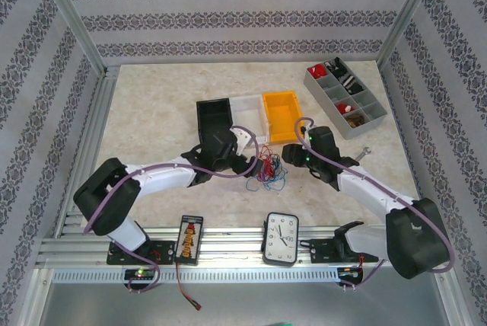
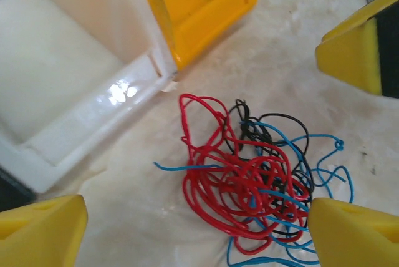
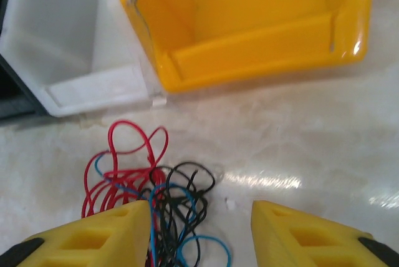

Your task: Untangle the cables

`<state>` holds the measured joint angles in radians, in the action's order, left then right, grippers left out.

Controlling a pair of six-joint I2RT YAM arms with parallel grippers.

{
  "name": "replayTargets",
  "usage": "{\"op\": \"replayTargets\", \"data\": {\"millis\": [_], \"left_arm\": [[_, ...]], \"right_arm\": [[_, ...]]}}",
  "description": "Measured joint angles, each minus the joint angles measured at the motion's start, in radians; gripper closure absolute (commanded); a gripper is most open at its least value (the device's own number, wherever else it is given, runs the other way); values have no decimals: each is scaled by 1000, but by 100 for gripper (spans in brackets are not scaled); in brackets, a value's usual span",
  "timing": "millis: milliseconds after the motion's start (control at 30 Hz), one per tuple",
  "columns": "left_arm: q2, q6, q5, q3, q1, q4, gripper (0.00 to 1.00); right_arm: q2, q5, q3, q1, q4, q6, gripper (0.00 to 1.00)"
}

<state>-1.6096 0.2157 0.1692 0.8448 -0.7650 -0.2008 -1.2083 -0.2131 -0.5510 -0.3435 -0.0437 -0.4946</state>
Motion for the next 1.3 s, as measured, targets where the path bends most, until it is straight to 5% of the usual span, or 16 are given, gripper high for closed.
{"op": "replayTargets", "data": {"millis": [533,967,1133,1300], "left_arm": [[-219,33,74,164,-8,10,25],[-284,71,89,216,-8,10,38],[-320,92,93,226,-8,10,56],[-332,106,89,249,-8,13,87]], "right_arm": [[-50,-115,39,2,-21,-38,63],[-84,-138,53,2,-16,-57,89],[-102,-149,53,8,-13,-56,100],[-100,-143,53,37,-11,-76,100]]}}
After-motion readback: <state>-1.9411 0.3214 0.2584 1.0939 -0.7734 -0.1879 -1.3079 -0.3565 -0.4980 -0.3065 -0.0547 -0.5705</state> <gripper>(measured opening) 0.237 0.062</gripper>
